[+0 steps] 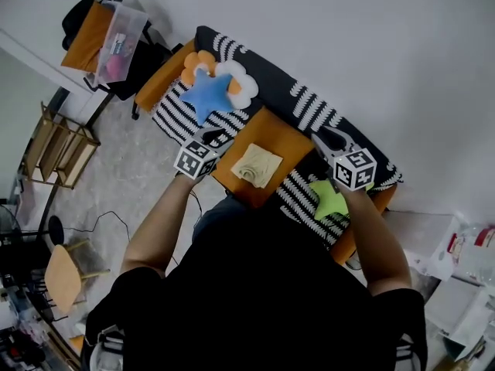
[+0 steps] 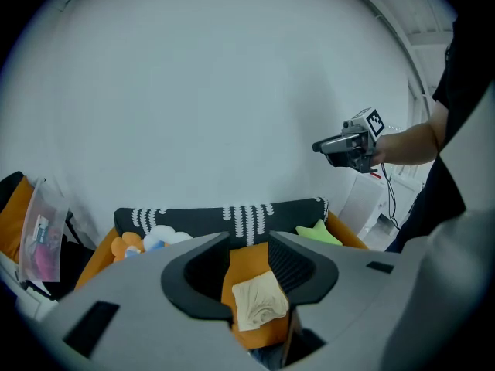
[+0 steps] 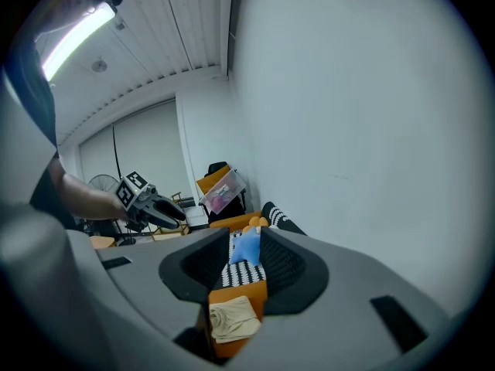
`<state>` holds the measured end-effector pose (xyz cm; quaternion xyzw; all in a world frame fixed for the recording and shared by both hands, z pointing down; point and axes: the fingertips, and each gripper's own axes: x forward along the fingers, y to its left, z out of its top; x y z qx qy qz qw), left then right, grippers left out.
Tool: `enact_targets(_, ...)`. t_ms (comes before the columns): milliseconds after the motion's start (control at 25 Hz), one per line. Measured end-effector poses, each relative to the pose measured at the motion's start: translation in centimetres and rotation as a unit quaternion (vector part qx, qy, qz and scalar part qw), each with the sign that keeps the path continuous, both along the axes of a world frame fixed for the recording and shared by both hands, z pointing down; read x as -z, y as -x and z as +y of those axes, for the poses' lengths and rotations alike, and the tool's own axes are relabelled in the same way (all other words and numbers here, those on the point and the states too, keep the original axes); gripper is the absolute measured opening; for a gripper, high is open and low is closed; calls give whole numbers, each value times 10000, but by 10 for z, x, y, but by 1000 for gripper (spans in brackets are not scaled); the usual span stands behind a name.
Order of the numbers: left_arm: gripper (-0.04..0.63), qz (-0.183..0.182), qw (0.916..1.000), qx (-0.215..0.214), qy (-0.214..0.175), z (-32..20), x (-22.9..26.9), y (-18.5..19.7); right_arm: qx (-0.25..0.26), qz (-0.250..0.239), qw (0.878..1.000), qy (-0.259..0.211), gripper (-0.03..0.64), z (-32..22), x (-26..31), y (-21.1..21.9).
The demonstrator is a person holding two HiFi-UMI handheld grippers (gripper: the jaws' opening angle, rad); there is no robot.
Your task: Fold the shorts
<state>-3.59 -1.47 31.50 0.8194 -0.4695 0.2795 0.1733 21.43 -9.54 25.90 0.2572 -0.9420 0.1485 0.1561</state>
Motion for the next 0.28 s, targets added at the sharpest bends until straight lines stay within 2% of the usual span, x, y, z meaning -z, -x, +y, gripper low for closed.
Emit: enact_targets(280, 168, 255, 9996, 111, 21, 3, 1, -8, -87, -8, 10000, 35, 129, 0, -6, -9)
